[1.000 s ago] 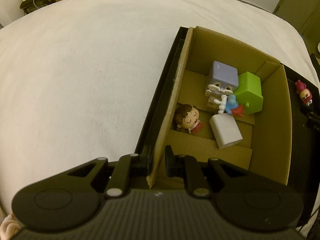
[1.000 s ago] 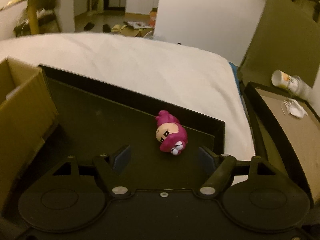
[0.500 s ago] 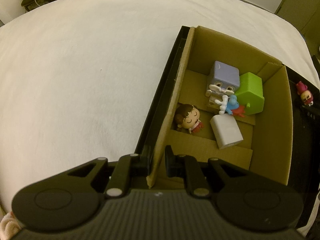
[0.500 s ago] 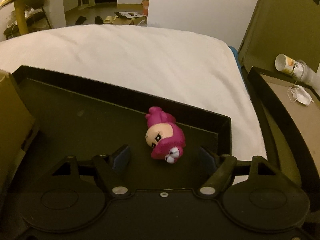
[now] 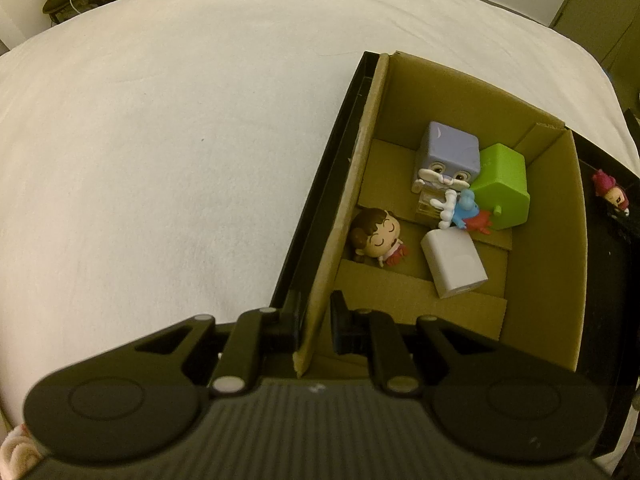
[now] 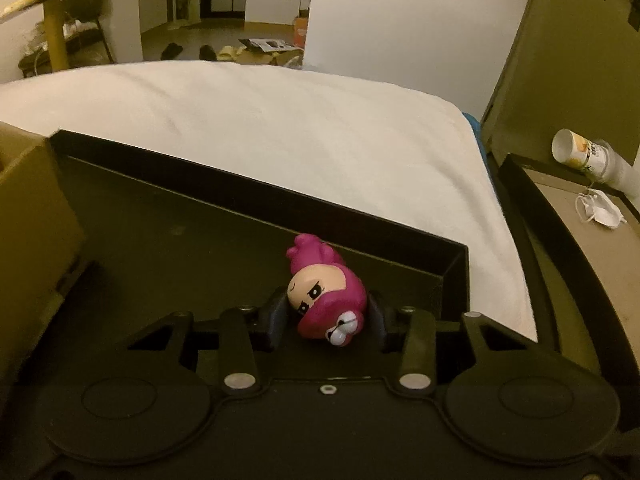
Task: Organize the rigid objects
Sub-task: 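Close the right gripper on the pink-haired doll, then lift the pink-haired doll with the right gripper and carry it over the box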
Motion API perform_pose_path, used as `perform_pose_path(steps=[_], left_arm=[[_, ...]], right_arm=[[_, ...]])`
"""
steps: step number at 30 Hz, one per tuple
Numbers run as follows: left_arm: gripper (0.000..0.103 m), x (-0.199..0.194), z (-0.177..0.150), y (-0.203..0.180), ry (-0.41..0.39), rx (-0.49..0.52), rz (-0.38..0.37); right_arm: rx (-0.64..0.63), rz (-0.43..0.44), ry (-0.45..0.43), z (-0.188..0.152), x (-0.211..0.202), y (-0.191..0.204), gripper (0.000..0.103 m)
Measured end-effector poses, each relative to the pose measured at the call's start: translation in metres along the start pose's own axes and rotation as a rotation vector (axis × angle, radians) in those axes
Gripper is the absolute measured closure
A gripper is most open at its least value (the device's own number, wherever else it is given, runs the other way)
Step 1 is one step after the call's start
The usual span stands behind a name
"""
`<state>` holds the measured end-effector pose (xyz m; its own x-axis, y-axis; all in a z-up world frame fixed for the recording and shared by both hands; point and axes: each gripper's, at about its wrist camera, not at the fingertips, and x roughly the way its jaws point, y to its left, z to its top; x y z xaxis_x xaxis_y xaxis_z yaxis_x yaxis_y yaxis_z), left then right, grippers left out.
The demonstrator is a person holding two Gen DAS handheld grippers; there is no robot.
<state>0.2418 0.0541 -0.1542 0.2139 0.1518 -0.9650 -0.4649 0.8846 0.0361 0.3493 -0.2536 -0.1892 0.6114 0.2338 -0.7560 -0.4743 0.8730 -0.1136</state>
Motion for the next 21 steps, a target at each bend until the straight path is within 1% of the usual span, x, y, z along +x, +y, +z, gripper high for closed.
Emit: perform_pose_path(steps=[7, 18, 21], left_arm=[[0.090, 0.000, 0.001, 0.000, 0.004, -0.001, 0.000], [0.090, 0.000, 0.000, -0.001, -0.003, 0.007, 0.005], [0.090, 0.000, 0.000, -0.001, -0.002, 0.006, 0.005]], right_arm=[[0.011, 0.044, -0.035, 0.005, -0.028, 0.013, 0.063], [0.014, 0.138, -0.137, 0.020, -0.080, 0.035, 0.063], [0.043, 0.174, -0.136, 0.027, -0.088, 0.037, 0.063]])
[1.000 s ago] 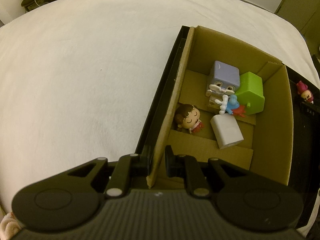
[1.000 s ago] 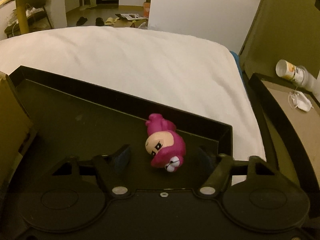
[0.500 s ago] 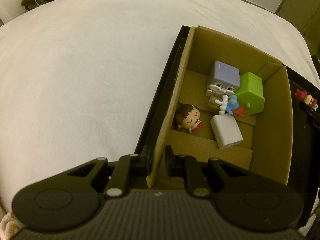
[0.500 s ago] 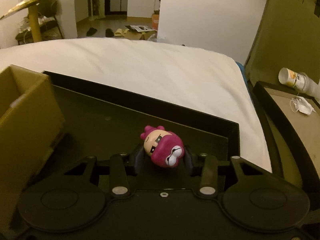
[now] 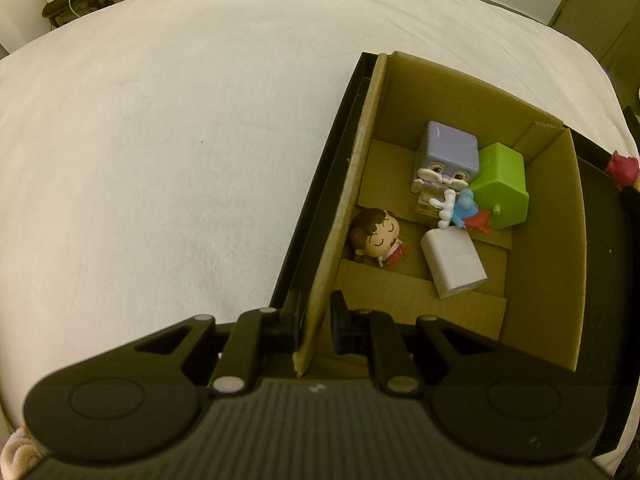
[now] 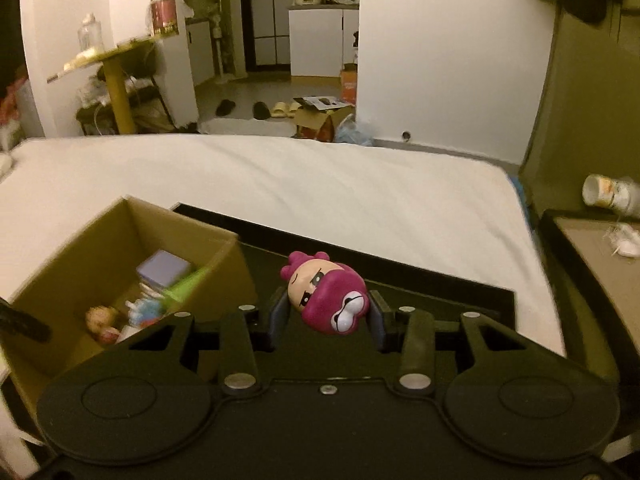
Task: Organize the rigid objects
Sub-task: 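Lift the pink-haired doll with the right gripper and carry it over the box, then lower the doll beside the lavender cube and open the right gripper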
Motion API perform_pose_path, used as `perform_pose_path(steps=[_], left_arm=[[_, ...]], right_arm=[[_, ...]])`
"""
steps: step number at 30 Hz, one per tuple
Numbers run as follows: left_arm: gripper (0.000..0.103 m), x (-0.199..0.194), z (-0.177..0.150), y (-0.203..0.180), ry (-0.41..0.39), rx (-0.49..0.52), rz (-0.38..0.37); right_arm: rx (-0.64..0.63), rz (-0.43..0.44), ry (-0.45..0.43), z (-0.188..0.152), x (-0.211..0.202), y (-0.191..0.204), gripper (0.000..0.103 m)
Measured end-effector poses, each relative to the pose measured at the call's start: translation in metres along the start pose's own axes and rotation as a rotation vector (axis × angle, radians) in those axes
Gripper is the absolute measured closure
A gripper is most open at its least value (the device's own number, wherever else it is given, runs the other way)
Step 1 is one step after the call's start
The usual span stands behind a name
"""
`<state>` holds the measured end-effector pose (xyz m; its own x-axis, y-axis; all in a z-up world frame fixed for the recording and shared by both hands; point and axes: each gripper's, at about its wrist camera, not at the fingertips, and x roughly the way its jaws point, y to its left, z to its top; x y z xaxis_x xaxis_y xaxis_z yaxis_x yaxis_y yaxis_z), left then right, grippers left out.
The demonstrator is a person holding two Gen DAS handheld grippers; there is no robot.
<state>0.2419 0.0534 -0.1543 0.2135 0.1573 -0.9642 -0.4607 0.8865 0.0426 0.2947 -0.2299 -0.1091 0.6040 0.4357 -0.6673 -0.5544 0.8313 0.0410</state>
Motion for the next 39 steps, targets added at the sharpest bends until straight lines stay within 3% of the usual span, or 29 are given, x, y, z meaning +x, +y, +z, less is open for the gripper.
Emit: perform_pose_path(steps=[15, 23, 39], left_arm=[[0.090, 0.000, 0.000, -0.001, 0.000, 0.002, 0.003], [0.090, 0.000, 0.002, 0.000, 0.004, -0.005, 0.002], [0.091, 0.002, 0.001, 0.007, 0.022, -0.011, -0.047]], right_arm=[[-0.062, 0.065, -0.048, 0.029, -0.015, 0.036, 0.063], [-0.112, 0.150, -0.043, 0.044, -0.014, 0.066, 0.062], [-0.209, 0.262, 0.109, 0.023, 0.025, 0.117, 0.062]])
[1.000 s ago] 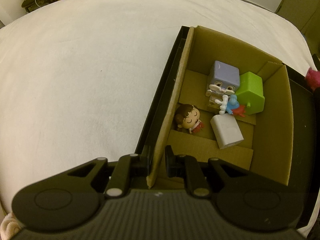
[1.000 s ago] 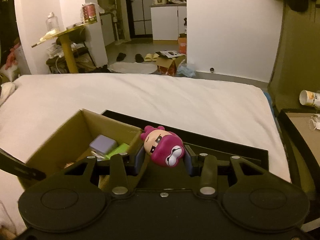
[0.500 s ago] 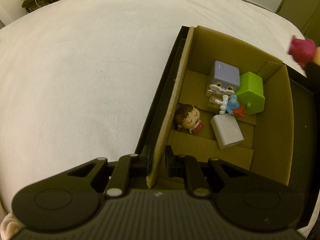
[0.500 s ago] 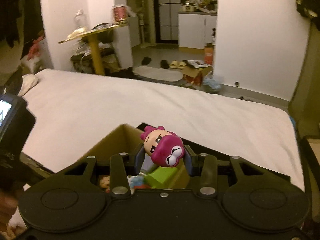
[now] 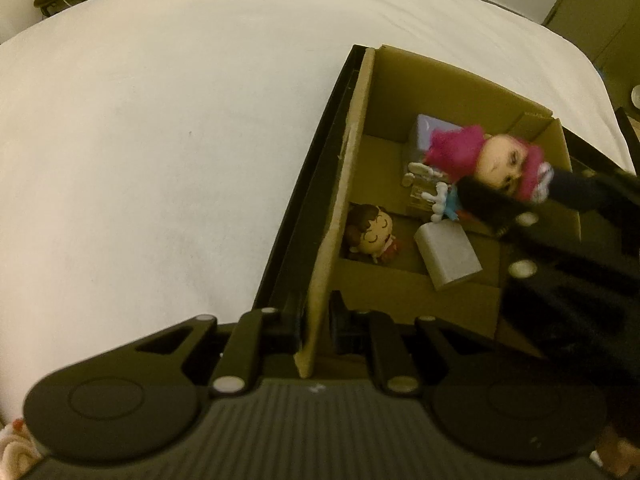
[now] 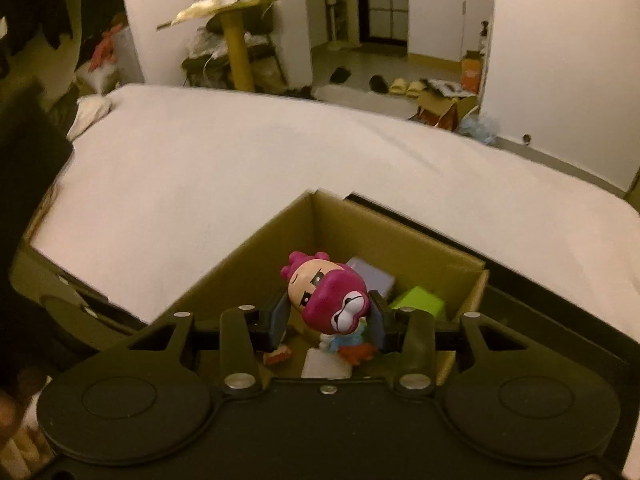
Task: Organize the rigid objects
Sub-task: 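Lower the doll beside the lavender cube and open the right gripper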
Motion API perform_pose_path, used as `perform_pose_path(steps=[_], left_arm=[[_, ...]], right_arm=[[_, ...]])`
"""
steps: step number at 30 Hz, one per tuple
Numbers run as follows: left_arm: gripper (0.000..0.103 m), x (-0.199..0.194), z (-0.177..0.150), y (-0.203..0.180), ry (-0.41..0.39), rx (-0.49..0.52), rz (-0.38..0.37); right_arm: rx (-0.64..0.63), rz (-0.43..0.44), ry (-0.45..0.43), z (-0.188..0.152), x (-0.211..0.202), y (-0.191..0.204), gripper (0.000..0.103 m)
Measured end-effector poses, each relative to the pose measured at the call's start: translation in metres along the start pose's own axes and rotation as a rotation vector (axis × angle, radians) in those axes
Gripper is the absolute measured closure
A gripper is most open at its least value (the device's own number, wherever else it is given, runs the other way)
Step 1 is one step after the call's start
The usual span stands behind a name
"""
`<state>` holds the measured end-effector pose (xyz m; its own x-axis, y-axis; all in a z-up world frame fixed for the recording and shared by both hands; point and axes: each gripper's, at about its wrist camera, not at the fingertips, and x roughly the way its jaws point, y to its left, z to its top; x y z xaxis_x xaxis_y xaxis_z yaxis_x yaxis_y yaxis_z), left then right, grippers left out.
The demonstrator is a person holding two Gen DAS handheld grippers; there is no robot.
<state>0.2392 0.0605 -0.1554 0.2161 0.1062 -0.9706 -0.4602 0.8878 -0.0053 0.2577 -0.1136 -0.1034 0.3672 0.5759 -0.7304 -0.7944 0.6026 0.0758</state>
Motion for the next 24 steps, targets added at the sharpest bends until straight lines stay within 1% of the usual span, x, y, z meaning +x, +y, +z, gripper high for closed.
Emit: perform_pose_path(steps=[4, 8, 16, 18, 21, 24], left_arm=[[0.091, 0.001, 0.000, 0.001, 0.003, -0.005, -0.008], [0.091, 0.002, 0.001, 0.003, 0.004, -0.006, -0.020], [0.091, 0.003, 0.002, 0.005, 0.006, -0.011, -0.026], [0.091, 0.003, 0.001, 0.005, 0.003, -0.008, -0.027], [0.091, 0.003, 0.001, 0.005, 0.002, -0.007, -0.027], [0.091, 0.003, 0.000, 0.005, 0.001, -0.008, -0.026]], right_arm=[[-0.034, 0.008, 0.042, -0.002, 0.013, 0.009, 0.062], [-0.066, 0.019, 0.066, 0.001, 0.024, 0.013, 0.062], [-0.145, 0.000, 0.089, 0.000, 0.040, 0.023, 0.062], [-0.156, 0.009, 0.107, -0.001, 0.042, 0.024, 0.062], [-0.182, -0.001, 0.133, 0.001, 0.045, 0.026, 0.061], [-0.172, -0.013, 0.120, 0.000, 0.041, 0.028, 0.057]])
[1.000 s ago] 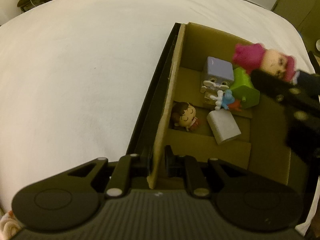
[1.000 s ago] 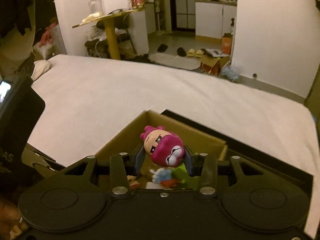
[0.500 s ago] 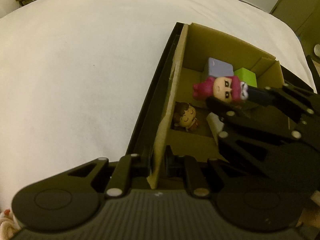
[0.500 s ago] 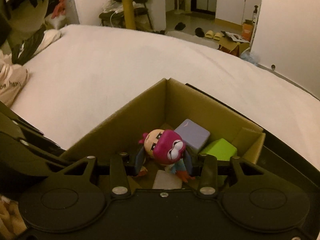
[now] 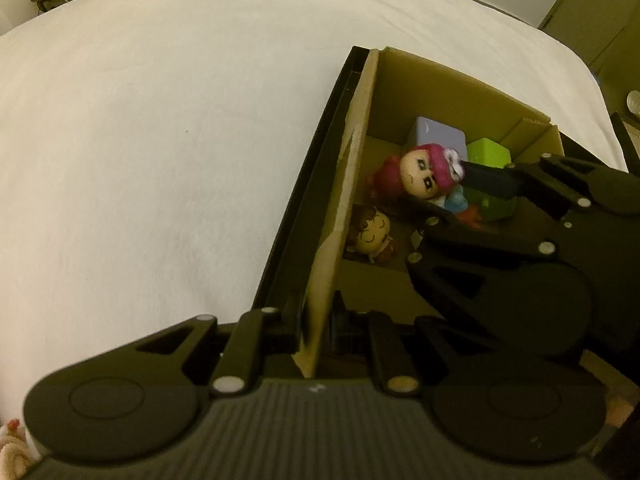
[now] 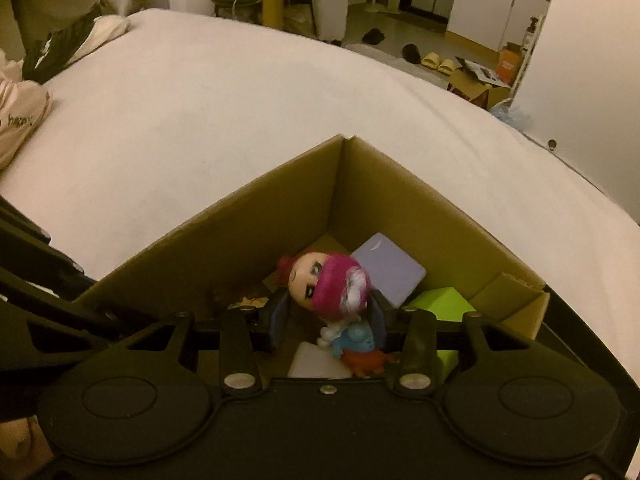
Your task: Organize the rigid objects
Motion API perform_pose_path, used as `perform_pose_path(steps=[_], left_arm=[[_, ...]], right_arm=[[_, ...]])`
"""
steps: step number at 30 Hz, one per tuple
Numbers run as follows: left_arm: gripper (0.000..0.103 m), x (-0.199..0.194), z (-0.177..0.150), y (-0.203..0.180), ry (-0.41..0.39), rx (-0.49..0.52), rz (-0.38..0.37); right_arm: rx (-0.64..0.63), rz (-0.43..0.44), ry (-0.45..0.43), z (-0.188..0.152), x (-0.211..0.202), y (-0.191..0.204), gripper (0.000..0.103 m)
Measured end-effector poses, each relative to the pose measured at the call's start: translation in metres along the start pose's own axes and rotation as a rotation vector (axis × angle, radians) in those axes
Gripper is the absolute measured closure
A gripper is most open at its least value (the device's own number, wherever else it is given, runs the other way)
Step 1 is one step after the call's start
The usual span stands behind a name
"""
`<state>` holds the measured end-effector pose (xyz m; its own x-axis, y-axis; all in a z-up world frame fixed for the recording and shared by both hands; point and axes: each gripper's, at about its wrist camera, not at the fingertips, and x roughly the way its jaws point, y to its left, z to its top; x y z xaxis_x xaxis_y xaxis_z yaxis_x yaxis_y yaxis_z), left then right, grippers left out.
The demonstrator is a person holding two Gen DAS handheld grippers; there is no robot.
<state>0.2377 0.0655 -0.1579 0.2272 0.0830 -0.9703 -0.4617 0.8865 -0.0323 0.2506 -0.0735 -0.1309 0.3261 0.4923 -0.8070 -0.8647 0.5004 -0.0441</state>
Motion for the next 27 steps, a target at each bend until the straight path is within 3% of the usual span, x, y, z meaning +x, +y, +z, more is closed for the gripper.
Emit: perform_pose_path(steps=[13, 20, 27], left_arm=[[0.091, -0.002, -0.002, -0.006, -0.014, 0.028, 0.011], [0.091, -0.006, -0.006, -0.011, -0.045, 0.127, 0.033], [0.089, -0.029, -0.022, -0.025, -0.146, 0.297, 0.058]], right_arm=[[0.172, 0.015, -0.091, -0.021, -0.050, -0.021, 0.047], [0.334, 0.009, -0.134, -0.045, -0.084, -0.036, 0.043], [0.437, -0.055, -0.148, -0.062, -0.112, -0.038, 0.037]])
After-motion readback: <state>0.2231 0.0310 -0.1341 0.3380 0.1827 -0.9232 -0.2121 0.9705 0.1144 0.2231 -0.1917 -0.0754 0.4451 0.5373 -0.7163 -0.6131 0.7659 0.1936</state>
